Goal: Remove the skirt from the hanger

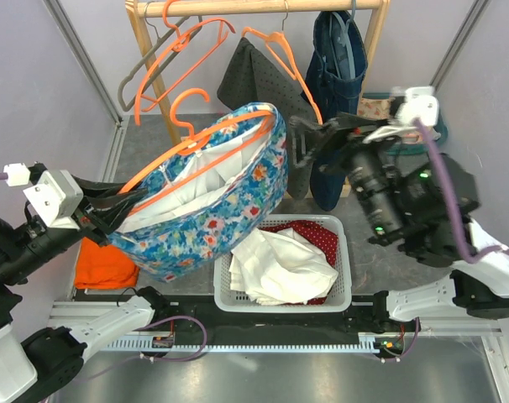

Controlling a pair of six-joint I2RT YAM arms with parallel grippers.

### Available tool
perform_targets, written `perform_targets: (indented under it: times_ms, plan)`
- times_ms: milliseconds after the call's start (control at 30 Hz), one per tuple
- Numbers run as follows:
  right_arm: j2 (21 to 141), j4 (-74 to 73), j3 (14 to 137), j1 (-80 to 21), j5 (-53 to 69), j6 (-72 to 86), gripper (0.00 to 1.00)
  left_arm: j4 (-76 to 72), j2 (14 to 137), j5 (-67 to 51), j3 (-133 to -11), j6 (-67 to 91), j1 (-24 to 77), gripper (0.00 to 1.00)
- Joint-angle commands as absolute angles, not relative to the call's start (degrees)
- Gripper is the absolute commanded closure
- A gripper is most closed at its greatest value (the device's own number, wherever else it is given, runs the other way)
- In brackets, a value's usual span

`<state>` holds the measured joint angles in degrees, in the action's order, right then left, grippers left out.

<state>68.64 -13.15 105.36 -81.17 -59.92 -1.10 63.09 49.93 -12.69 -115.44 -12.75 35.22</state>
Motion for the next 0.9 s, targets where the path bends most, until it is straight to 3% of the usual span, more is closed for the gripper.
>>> perform_targets:
  times_ms: [0, 133, 367, 867]
  plan:
    - [76.3, -13.2, 107.1, -79.2, -56.3, -3.5, 0.07, 60.8, 50.7, -14.5, -115.9, -13.2, 35.4, 0.98]
    - [78.6, -15.4, 108.8, -78.1, -53.9, -1.1, 0.13, 60.9, 50.9, -13.9, -116.1, -13.4, 35.4, 0.98]
    - [79.3, -18.7, 107.3, -76.8, -53.7, 3.1, 0.32, 60.8, 51.0, -13.4, -116.4, -13.4, 35.4, 0.98]
    - [75.1, -20.3, 100.0, -73.0, -51.5, 8.3, 0.38, 60.3, 51.4, -12.4, -116.7, -13.0, 35.4, 0.98]
